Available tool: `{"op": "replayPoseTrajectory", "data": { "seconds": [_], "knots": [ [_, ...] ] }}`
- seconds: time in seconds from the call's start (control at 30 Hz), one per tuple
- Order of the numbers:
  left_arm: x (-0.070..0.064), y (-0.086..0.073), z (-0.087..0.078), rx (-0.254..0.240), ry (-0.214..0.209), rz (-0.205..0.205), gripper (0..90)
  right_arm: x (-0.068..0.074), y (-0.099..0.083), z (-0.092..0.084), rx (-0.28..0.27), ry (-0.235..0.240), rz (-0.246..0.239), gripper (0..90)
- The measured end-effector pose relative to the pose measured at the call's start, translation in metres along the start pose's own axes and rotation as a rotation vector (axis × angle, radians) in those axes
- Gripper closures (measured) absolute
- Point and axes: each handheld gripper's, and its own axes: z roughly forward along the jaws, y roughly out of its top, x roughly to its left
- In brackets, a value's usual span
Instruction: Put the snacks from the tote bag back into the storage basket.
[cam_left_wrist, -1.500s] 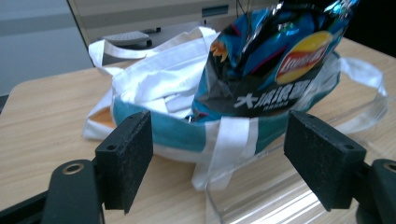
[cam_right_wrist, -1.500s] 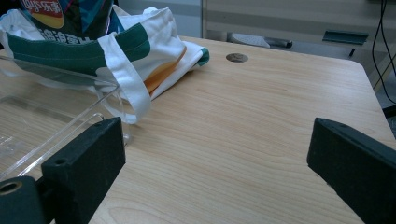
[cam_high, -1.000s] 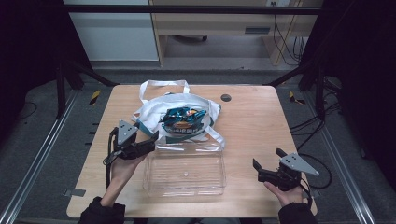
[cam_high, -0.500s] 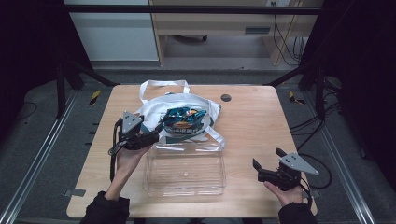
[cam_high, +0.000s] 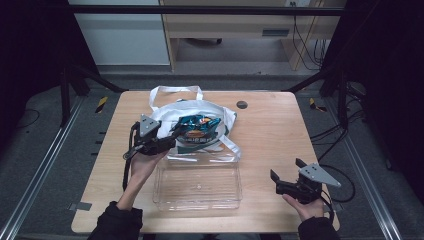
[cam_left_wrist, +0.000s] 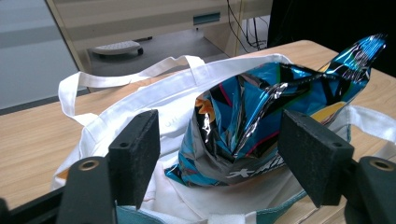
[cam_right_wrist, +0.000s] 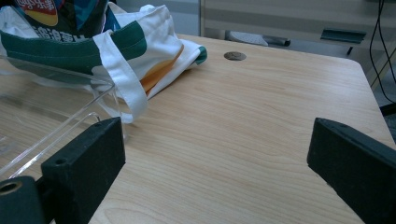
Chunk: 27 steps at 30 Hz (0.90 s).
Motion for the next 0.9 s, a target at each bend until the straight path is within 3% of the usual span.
{"op": "replayPoseTrajectory", "data": {
  "seconds": [0.13, 0.33, 0.47, 0.9],
  "knots": [
    [-0.001, -0.001, 0.005, 0.004, -0.012, -0.004, 32.7, 0.000, 0.000, 0.001, 0.001, 0.003, -0.003, 4.5],
    [-0.006, -0.005, 0.012, 0.028, -0.022, 0.031, 36.6, 0.001, 0.000, 0.001, 0.005, 0.010, -0.011, 4.6],
    [-0.005, -0.005, 0.014, 0.032, -0.030, 0.031, 38.9, 0.001, -0.001, 0.002, 0.011, 0.013, -0.010, 4.6],
    [-0.001, -0.003, 0.019, 0.014, -0.080, -0.005, 62.0, 0.001, -0.001, 0.002, 0.012, 0.012, -0.014, 4.5]
  ]
}}
